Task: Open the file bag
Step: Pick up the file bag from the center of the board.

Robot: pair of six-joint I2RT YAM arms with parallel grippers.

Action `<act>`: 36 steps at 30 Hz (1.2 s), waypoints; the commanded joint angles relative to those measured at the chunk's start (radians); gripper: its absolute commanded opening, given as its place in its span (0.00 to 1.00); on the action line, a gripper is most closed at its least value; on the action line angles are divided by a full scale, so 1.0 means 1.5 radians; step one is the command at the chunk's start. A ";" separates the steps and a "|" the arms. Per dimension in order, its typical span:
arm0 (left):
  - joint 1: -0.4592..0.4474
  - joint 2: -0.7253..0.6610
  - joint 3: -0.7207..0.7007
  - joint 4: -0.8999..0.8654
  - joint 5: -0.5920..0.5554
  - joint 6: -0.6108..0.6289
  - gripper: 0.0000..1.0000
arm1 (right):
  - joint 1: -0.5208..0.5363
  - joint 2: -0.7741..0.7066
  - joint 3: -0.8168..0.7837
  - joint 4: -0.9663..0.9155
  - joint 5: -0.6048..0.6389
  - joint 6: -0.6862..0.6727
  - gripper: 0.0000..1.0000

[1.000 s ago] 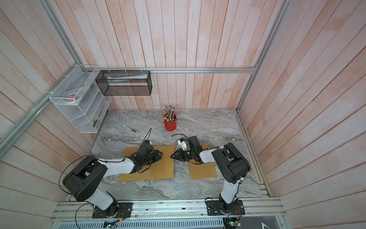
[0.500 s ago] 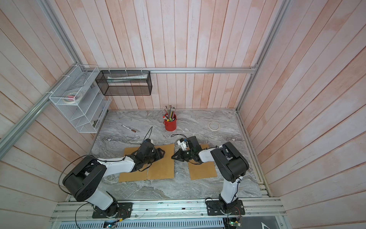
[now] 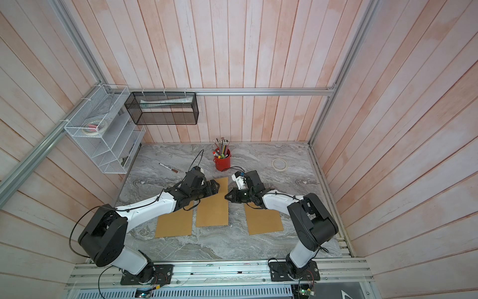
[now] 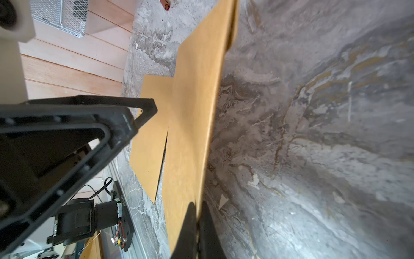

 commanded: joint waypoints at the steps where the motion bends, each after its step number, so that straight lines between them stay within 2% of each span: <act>1: -0.005 -0.013 0.034 -0.052 -0.019 0.039 0.87 | 0.008 -0.025 0.028 -0.078 0.069 -0.050 0.00; 14: -0.032 0.014 0.183 -0.119 -0.028 0.089 0.86 | 0.044 -0.074 0.099 -0.169 0.150 -0.089 0.00; 18: -0.043 0.043 0.238 -0.152 -0.044 0.107 0.81 | 0.056 -0.083 0.122 -0.189 0.166 -0.096 0.00; 24: -0.047 0.063 0.270 -0.176 -0.066 0.111 0.69 | 0.066 -0.104 0.146 -0.210 0.183 -0.101 0.00; 36: -0.053 0.087 0.315 -0.181 -0.074 0.119 0.57 | 0.080 -0.120 0.180 -0.233 0.194 -0.111 0.00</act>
